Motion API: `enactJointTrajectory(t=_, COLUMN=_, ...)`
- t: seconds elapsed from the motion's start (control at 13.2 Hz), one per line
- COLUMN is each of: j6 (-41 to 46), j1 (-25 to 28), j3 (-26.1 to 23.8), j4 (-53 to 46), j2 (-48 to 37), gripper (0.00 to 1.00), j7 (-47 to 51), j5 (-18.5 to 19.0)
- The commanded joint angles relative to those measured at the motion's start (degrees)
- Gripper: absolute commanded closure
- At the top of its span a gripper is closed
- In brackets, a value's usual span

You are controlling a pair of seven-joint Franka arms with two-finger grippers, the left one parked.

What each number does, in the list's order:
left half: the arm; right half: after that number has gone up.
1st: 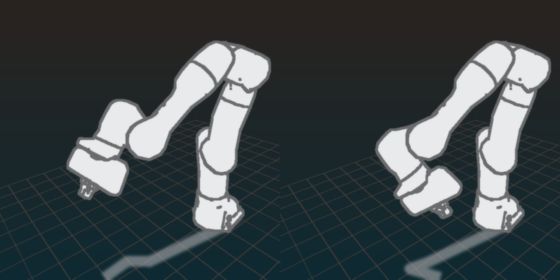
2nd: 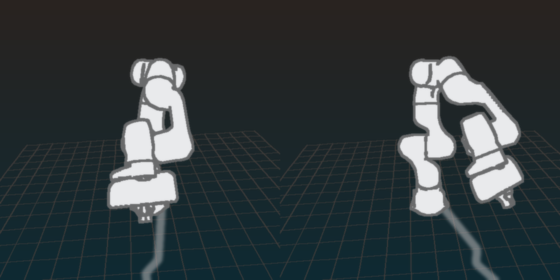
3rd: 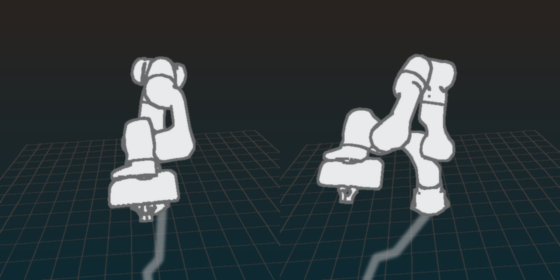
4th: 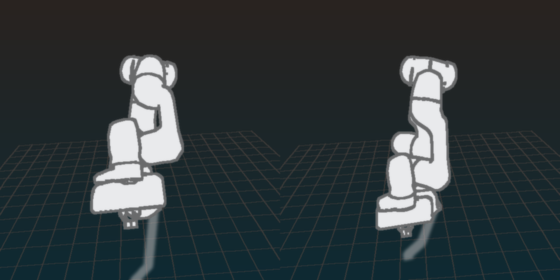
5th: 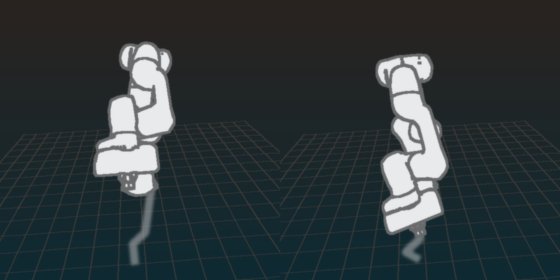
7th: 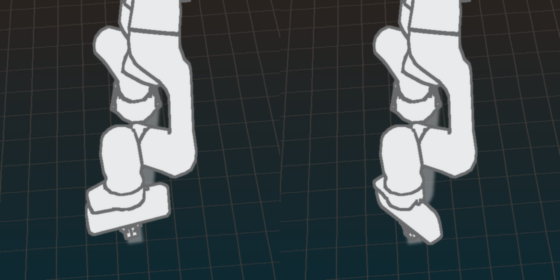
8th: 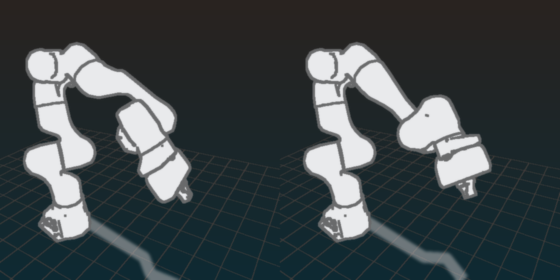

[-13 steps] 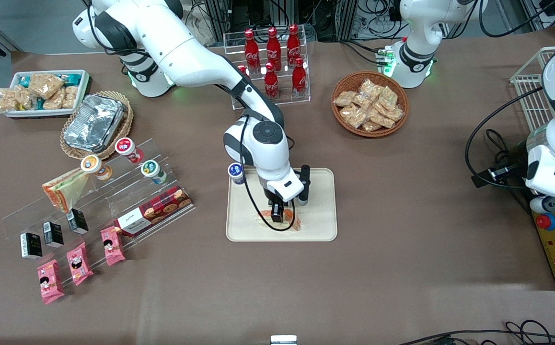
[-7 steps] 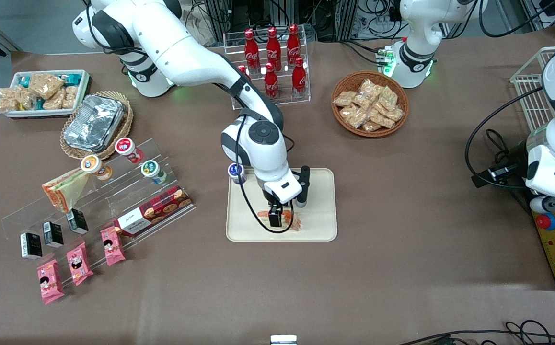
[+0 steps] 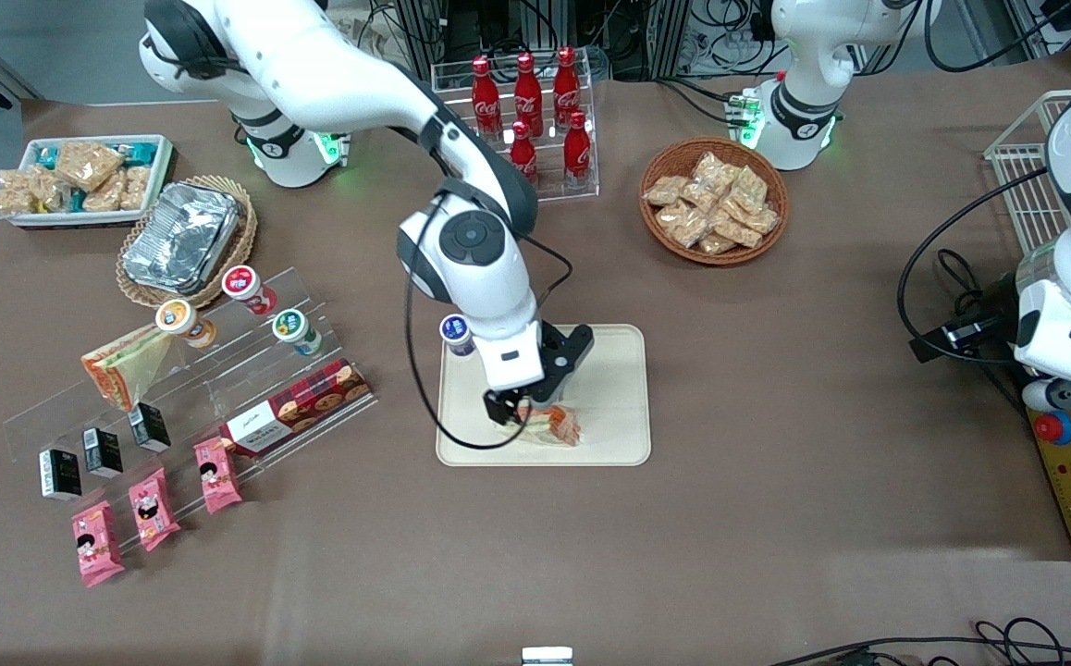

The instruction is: Place sandwich on tray

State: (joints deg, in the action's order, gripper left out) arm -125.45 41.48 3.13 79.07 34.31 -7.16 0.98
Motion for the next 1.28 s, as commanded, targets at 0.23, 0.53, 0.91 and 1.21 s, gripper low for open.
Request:
enactJointTrajectory(t=0.23, j6=13.5, j1=-8.0, j3=-0.3, j4=2.3, j2=-11.0, gripper=0.0, j7=6.4, j5=-1.8)
enactJointTrajectory(t=0.53, j6=19.8, j1=-15.7, j3=-0.6, j4=2.2, j2=-16.6, gripper=0.0, j7=6.9, j5=-5.2)
enactJointTrajectory(t=0.91, j6=29.5, j1=-25.9, j3=-0.1, j4=1.9, j2=-23.0, gripper=0.0, j7=6.8, j5=-8.5)
enactJointTrajectory(t=1.21, j6=35.5, j1=-27.4, j3=6.8, j4=1.8, j2=-25.8, gripper=0.0, j7=7.0, j5=-8.1)
